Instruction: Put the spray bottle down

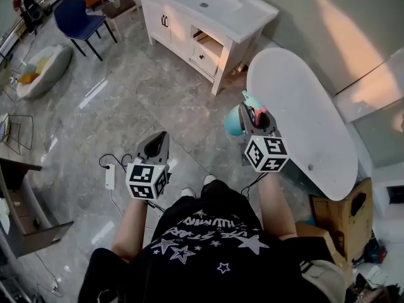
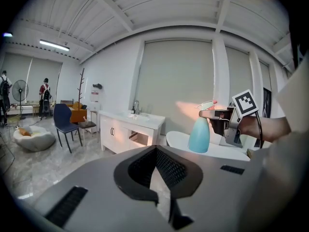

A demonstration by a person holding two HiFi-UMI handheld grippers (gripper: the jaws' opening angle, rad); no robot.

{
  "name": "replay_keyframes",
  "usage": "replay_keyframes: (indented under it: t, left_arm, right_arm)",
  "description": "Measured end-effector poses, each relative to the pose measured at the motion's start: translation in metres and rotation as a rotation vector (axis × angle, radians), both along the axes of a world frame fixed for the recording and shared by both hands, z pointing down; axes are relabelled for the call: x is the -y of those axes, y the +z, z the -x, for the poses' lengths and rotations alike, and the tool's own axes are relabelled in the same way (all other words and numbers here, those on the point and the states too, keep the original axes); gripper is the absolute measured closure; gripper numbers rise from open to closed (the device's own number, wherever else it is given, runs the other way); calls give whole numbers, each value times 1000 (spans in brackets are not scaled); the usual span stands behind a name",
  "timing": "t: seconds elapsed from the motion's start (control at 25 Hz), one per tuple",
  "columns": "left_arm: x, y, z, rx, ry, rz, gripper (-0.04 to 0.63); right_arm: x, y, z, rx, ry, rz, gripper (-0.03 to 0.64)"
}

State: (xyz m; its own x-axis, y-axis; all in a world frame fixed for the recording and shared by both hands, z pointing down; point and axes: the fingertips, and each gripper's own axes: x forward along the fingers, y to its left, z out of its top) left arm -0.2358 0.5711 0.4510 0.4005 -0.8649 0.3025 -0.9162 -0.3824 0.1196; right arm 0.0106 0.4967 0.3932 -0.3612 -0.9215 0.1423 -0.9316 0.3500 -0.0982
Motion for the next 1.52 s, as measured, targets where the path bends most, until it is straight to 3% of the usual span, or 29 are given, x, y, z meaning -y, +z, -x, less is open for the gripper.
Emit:
replay_keyframes:
  t: [0.28, 0.52, 0.8, 1.12, 1.52]
  left_arm:
    - [30, -13, 15, -20, -5, -30, 580]
    - [87, 1, 14, -30, -23, 0, 580]
    - [227, 9, -3, -3, -39, 21, 580]
    - [403, -9, -56, 25, -18, 10, 580]
    - [513, -6, -101, 55, 26, 40, 580]
  right_arm:
    - [25, 0, 15, 45, 17, -4, 479]
    - [92, 15, 11, 37, 10, 2, 479]
    - [242, 29, -15, 50, 2, 6, 479]
    - [411, 22, -64, 64, 7, 0, 479]
    - [522, 31, -113, 98, 49, 27, 479]
